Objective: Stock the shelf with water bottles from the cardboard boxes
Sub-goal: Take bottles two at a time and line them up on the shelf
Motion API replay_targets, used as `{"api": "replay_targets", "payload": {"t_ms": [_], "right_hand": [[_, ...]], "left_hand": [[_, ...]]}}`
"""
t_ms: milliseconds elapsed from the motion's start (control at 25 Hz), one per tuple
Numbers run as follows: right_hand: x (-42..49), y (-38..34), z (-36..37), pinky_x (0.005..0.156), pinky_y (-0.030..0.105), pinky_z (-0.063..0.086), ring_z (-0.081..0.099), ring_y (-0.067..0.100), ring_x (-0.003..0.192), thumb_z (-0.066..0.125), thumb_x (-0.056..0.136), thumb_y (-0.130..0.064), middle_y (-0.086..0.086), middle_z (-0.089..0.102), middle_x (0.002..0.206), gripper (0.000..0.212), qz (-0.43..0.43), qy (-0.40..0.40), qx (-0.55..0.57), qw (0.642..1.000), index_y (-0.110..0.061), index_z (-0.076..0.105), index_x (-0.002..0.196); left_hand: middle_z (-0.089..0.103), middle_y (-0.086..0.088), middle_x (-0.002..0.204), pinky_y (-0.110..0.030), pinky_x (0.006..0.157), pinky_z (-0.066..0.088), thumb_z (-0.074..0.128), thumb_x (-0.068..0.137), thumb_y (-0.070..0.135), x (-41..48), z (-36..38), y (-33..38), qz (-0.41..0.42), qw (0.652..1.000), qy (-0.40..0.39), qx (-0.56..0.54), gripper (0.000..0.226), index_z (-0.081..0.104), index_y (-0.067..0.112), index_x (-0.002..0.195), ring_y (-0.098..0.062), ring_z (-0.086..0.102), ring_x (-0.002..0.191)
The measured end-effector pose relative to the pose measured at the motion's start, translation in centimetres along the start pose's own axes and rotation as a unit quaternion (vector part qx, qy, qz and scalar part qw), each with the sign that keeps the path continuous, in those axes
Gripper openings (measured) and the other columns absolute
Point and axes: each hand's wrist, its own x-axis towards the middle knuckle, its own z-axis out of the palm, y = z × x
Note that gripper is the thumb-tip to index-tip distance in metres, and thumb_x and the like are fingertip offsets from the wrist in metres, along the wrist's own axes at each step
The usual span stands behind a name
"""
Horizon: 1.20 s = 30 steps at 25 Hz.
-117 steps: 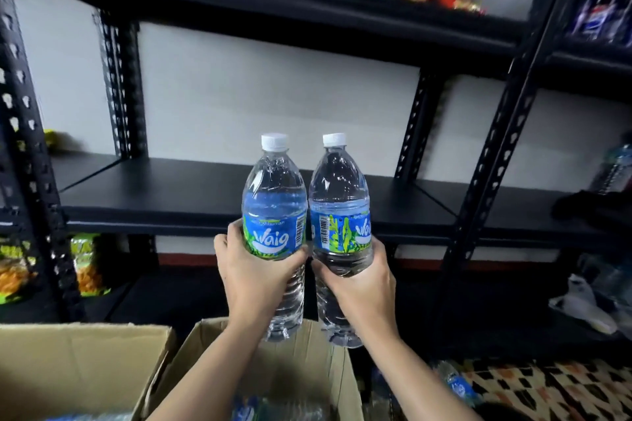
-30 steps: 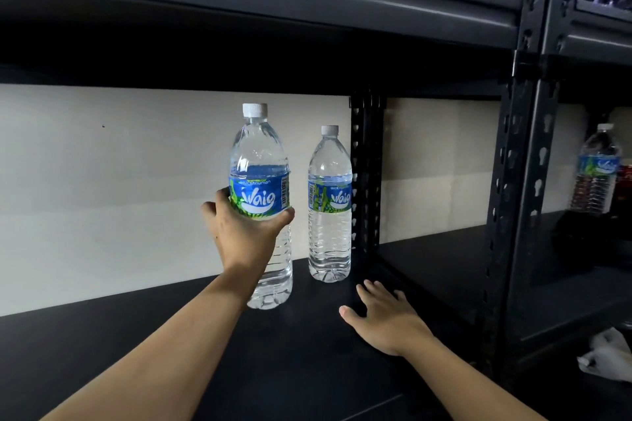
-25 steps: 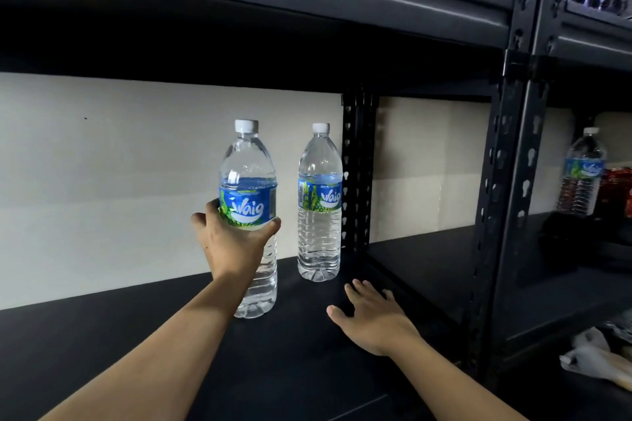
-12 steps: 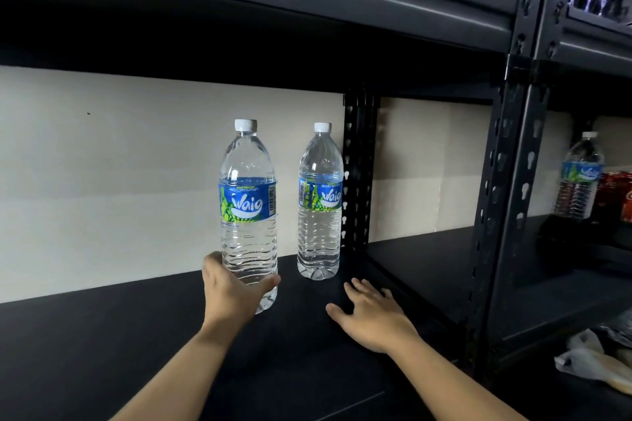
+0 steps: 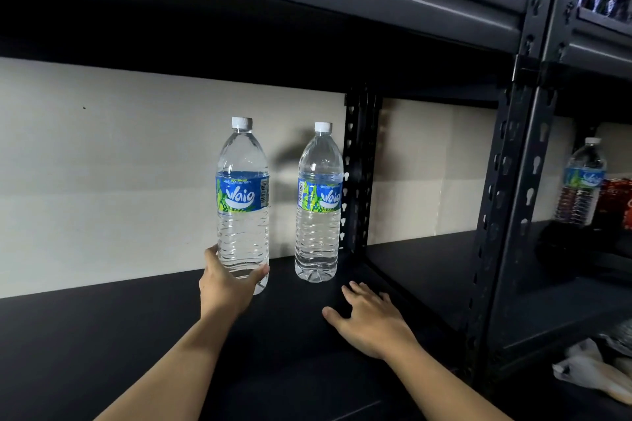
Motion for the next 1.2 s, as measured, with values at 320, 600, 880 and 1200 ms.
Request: {"api": "replay_targets", "payload": {"t_ms": [320, 600, 880, 1200], "right_hand": [[-0.2, -0.3, 0.1, 0.119, 0.039, 0.023, 0.021, 0.024, 0.15, 0.037, 0.094, -0.067, -0.005, 0.019, 0.165, 0.078, 0.011, 0.017, 0.022, 1.0, -0.021, 0.028, 0.156], [-0.2, -0.3, 0.2, 0.12, 0.039, 0.022, 0.02, 0.024, 0.15, 0.037, 0.094, -0.066, -0.006, 0.019, 0.165, 0.077, 0.008, 0.019, 0.022, 1.0, -0.021, 0.027, 0.156], [-0.3, -0.4, 0.0, 0.12, 0.038, 0.02, 0.018, 0.024, 0.151, 0.038, 0.095, -0.065, -0.005, 0.019, 0.165, 0.077, 0.008, 0.02, 0.025, 0.999, -0.02, 0.027, 0.156], [-0.2, -0.3, 0.1, 0.118, 0.039, 0.023, 0.021, 0.025, 0.15, 0.038, 0.094, -0.066, -0.005, 0.019, 0.165, 0.079, 0.013, 0.015, 0.026, 0.999, -0.02, 0.027, 0.156]], "left_hand": [[0.052, -0.014, 0.137, -0.044, 0.105, 0.039, 0.087, 0.071, 0.036, 0.1, 0.4, -1.3, 0.011, 0.999, -0.008, 0.03, 0.095, 0.033, 0.016, 0.147, -0.032, 0.044, 0.132], [0.049, -0.015, 0.139, -0.046, 0.108, 0.037, 0.086, 0.073, 0.029, 0.3, 0.5, -1.5, 0.012, 0.997, -0.02, 0.074, 0.098, 0.026, 0.017, 0.15, -0.033, 0.041, 0.133], [0.053, -0.02, 0.131, -0.043, 0.099, 0.043, 0.082, 0.078, 0.035, 0.3, 0.9, -1.3, 0.01, 0.993, -0.025, 0.118, 0.081, 0.033, 0.005, 0.136, -0.037, 0.049, 0.124], [0.053, -0.02, 0.133, -0.044, 0.1, 0.042, 0.081, 0.079, 0.034, 0.3, 0.9, -1.2, 0.004, 0.992, -0.034, 0.122, 0.08, 0.032, 0.006, 0.136, -0.037, 0.048, 0.125]]}}
